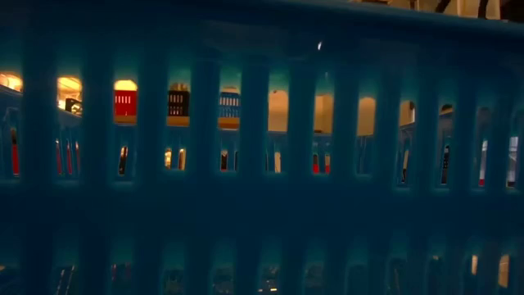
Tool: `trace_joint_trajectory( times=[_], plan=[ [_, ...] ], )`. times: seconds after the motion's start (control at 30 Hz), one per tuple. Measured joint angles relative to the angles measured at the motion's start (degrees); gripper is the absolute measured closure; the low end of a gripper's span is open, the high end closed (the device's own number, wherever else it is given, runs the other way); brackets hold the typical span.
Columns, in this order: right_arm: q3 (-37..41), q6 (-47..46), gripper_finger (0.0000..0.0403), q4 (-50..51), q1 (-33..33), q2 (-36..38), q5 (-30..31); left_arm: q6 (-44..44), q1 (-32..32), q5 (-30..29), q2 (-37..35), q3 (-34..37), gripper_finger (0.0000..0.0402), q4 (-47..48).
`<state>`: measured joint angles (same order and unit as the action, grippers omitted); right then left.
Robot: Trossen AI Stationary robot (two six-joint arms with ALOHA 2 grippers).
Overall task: Stack baskets on shelf by color
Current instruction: Stack the bottom black bin on the other black bin on the shelf
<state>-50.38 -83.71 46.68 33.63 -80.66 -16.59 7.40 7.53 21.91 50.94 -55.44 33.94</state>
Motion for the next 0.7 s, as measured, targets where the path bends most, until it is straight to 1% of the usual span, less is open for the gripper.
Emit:
trace_joint_trajectory(
  times=[0.1, 0.23, 0.37, 0.6, 0.7],
  plan=[
    [1.40, 0.00, 0.0285, -2.94, 0.00, 0.00, -0.50, -0.02, 0.00, 0.00, 0.00, 0.00, 0.0343, -0.51],
    [3.26, -0.02, 0.0285, -4.46, 0.00, -0.37, -3.07, 0.03, 0.00, 0.00, 0.00, 0.00, 0.0343, -0.62],
    [4.24, 0.03, 0.0286, -5.52, 0.05, -1.31, -2.77, 0.17, 0.02, 0.00, 0.00, 0.00, 0.0343, -0.64],
    [6.05, 0.29, 0.0286, -11.88, 0.04, -3.99, -2.66, 0.17, 0.02, -0.02, 0.00, 0.00, 0.0343, -0.66],
    [6.11, 0.27, 0.0289, -12.03, 0.04, -5.39, -2.61, 0.17, 0.02, -0.02, 0.00, 0.00, 0.0343, -0.66]
  ],
)
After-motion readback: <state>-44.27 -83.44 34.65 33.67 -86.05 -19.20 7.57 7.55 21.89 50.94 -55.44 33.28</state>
